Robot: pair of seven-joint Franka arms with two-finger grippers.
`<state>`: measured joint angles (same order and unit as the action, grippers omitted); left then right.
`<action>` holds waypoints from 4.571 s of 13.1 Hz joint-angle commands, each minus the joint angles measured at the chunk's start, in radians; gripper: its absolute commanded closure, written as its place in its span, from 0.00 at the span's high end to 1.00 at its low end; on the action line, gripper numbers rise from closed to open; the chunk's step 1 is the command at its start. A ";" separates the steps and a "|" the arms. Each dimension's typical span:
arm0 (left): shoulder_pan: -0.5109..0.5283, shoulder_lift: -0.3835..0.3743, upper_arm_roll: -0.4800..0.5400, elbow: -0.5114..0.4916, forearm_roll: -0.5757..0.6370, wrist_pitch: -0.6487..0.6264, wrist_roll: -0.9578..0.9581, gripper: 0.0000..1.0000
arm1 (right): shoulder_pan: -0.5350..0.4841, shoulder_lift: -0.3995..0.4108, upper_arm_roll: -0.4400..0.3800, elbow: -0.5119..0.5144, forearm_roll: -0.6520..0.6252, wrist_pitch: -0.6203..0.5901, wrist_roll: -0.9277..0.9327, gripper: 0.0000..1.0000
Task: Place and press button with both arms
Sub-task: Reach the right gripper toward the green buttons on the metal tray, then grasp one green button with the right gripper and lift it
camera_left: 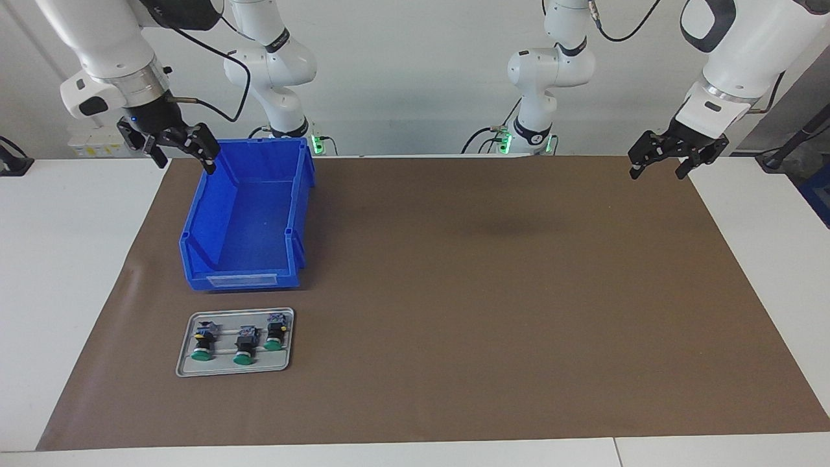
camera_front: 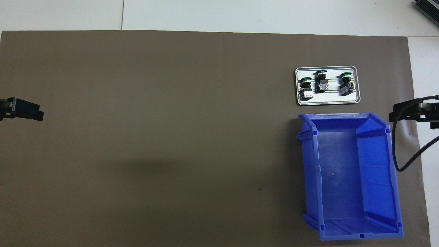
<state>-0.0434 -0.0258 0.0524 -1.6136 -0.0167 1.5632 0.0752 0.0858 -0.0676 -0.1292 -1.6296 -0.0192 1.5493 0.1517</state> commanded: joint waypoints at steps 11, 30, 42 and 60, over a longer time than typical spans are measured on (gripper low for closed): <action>0.008 -0.031 -0.006 -0.035 0.017 0.018 0.003 1.00 | 0.000 -0.018 0.000 -0.029 -0.012 0.002 -0.020 1.00; 0.010 -0.031 -0.006 -0.035 0.017 0.018 0.003 1.00 | -0.006 0.431 0.000 -0.018 0.076 0.656 -0.115 1.00; 0.010 -0.031 -0.006 -0.035 0.017 0.018 0.003 1.00 | 0.008 0.598 0.010 -0.079 0.198 0.897 -0.293 1.00; 0.010 -0.031 -0.006 -0.035 0.017 0.018 0.003 1.00 | 0.026 0.589 -0.003 0.048 0.161 0.786 -0.197 0.00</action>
<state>-0.0434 -0.0259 0.0524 -1.6136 -0.0167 1.5632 0.0752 0.1084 0.5376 -0.1277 -1.6574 0.1683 2.4305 -0.1068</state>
